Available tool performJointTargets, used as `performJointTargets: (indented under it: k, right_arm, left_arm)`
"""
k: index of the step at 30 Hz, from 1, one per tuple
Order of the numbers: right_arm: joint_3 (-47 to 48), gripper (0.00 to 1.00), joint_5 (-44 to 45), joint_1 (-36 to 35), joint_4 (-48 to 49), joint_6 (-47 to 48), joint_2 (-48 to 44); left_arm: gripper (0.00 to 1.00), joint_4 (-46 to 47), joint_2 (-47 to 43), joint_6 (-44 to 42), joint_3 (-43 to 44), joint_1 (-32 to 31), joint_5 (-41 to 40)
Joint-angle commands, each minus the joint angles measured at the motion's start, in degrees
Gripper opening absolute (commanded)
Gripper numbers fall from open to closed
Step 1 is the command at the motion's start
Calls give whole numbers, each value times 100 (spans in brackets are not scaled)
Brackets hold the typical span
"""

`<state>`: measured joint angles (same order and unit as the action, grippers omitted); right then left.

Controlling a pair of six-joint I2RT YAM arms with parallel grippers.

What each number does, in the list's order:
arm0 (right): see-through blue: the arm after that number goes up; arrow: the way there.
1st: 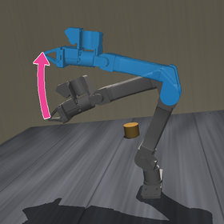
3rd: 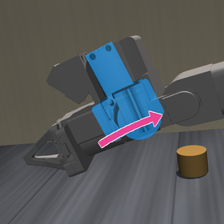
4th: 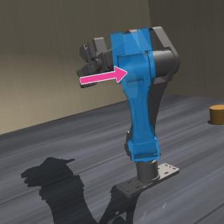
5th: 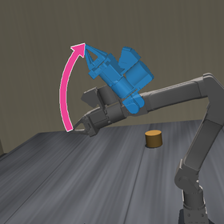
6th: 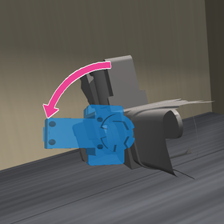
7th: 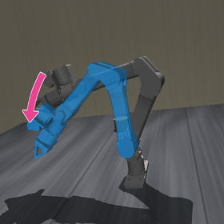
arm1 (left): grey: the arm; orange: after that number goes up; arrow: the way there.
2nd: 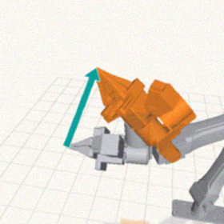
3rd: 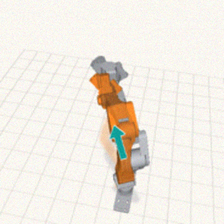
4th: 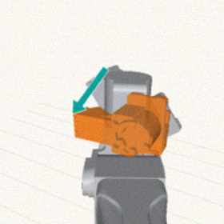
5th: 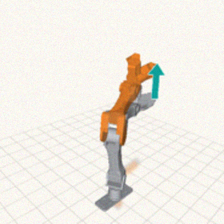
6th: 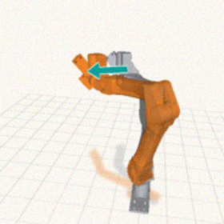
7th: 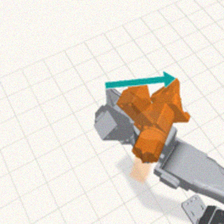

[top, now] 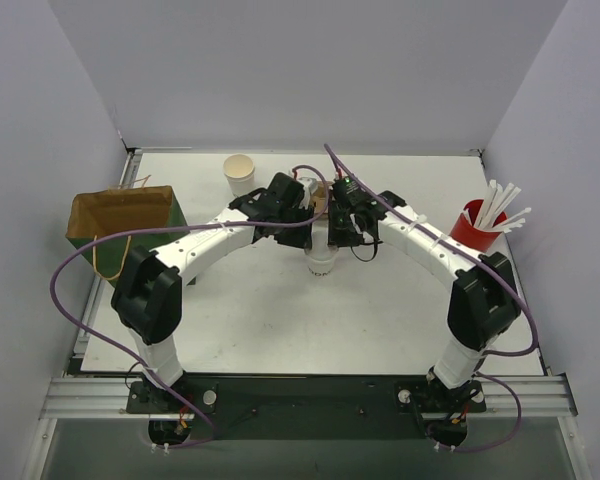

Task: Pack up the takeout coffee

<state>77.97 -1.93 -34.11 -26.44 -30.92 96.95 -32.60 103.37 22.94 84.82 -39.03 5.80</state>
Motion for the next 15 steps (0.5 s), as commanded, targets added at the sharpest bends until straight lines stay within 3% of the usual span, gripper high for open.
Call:
performJointTargets:
  k: [1,15]
  right_arm:
    - [384,22,97,1,-248,524,351]
    - [842,24,-17,-8,-274,1290,668]
  left_arm:
    - [41,-80,-300,18,-175,-88,35]
    - [47,-168,-581,0,-27,0,26]
